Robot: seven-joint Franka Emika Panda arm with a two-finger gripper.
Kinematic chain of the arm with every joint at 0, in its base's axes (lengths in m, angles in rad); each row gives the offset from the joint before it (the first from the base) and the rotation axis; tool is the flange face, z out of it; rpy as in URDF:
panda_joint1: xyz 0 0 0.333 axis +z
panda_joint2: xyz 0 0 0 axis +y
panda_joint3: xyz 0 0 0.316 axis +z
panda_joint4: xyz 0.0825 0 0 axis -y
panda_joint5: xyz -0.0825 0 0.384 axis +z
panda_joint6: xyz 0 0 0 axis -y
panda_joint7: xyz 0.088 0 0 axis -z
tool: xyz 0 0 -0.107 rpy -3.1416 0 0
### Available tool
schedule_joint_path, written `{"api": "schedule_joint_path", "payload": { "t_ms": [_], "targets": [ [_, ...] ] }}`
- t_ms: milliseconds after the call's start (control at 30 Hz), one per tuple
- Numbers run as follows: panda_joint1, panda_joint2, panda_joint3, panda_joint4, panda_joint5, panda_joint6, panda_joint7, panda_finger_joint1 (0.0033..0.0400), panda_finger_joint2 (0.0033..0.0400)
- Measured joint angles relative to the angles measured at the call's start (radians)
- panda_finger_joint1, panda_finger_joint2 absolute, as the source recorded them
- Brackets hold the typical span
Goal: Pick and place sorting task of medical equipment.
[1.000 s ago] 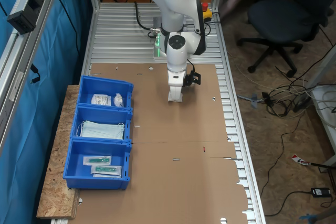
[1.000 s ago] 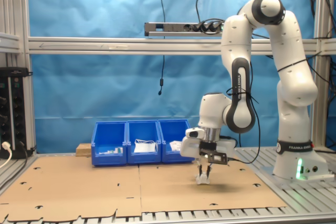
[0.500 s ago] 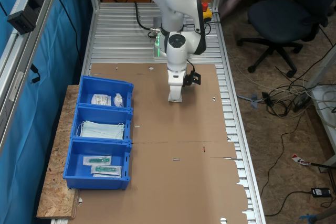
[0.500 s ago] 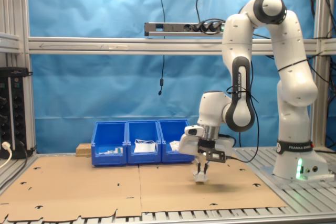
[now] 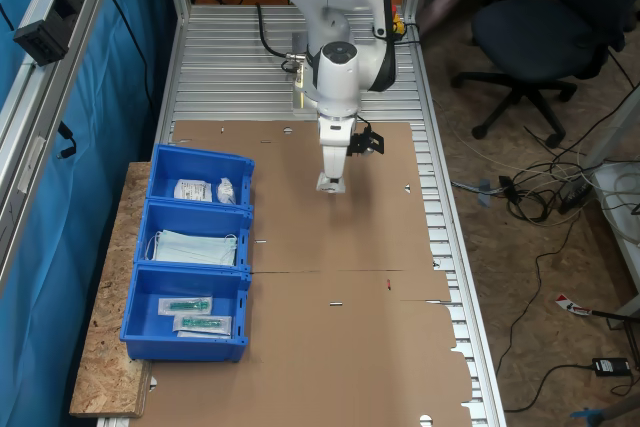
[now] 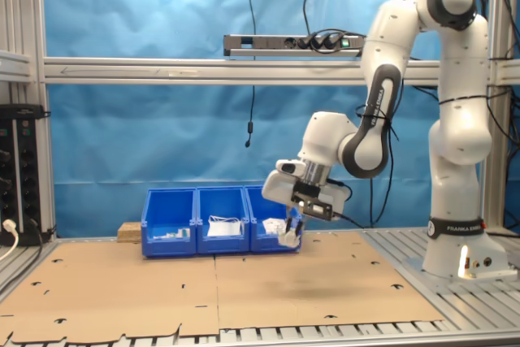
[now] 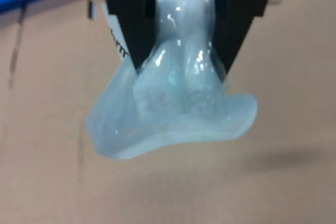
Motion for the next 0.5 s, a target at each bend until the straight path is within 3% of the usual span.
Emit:
{"api": "schedule_joint_path", "payload": {
  "t_ms": [500],
  "targets": [
    [-0.013, -0.314, -0.008, 0.074, 0.000, -0.385, 0.000, 0.0071, 0.0071]
  ]
}}
